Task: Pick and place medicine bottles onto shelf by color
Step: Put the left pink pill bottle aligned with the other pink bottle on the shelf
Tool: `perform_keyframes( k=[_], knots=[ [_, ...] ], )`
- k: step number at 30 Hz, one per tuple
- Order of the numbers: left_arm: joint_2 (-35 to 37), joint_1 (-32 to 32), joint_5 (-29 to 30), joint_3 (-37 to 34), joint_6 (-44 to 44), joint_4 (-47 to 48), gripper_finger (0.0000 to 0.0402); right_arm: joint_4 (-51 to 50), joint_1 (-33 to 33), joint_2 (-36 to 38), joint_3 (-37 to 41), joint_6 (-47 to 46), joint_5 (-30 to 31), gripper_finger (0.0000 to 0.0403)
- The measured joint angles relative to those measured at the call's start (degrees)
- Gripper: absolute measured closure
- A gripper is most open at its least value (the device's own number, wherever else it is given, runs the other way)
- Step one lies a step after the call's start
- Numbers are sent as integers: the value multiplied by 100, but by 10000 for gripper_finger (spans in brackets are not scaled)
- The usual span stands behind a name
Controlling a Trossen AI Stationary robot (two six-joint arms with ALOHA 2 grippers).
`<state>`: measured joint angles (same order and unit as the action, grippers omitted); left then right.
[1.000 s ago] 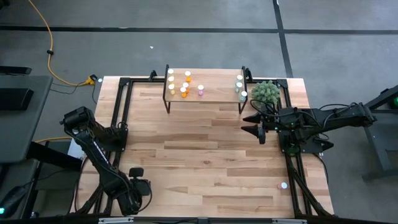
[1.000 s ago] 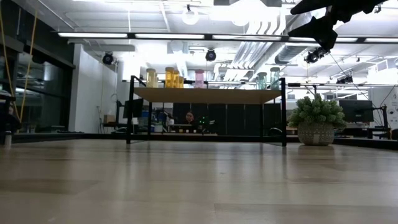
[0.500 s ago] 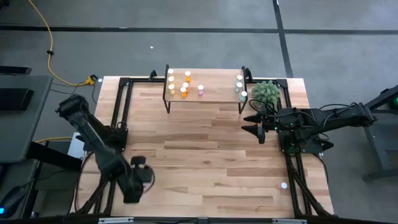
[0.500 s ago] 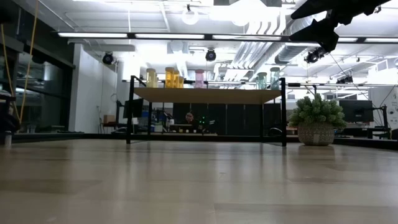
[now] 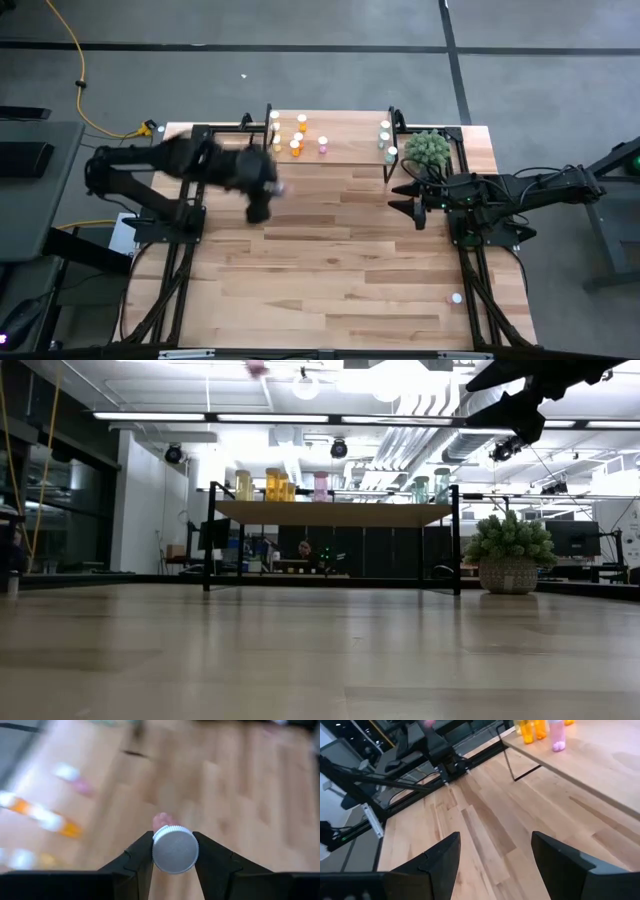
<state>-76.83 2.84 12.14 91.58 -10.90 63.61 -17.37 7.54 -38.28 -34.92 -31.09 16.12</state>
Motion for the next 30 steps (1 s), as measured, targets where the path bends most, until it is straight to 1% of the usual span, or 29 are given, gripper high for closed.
perform_keyframes(
  k=[3, 7, 10, 12, 16, 20, 23, 27, 30],
  knots=[
    [-452, 808, 53, 658, 376, 3, 284, 18, -1, 0, 0, -2, 95, 167],
    [-1206, 1593, 28, 1514, 716, 92, 284, 21, 1, 0, 0, -2, 254, 167],
    [-1830, 1983, 9, 2215, 1004, 281, 284, 55, -1, 0, 0, -2, 303, 167],
    [-2236, 2189, 2, 2635, 1028, 421, 284, 49, -1, 0, 0, -17, 303, 167],
    [-2932, 2462, -172, 3260, 1196, 542, 284, 49, 1, 0, 0, -206, 360, 167],
    [-3396, 2604, -207, 3530, 1262, 610, 284, 49, -1, 0, 0, -362, 600, 167],
    [-3644, 2700, -242, 3538, 1101, 645, 284, 47, -1, -3, 0, -399, 688, 167],
    [-3907, 2879, -479, 3538, 978, 816, 284, 49, -1, -21, 0, -623, 808, 167],
    [-4051, 2987, -491, 3538, 960, 852, 284, 58, 0, -79, 0, -816, 876, 167]
  ],
)
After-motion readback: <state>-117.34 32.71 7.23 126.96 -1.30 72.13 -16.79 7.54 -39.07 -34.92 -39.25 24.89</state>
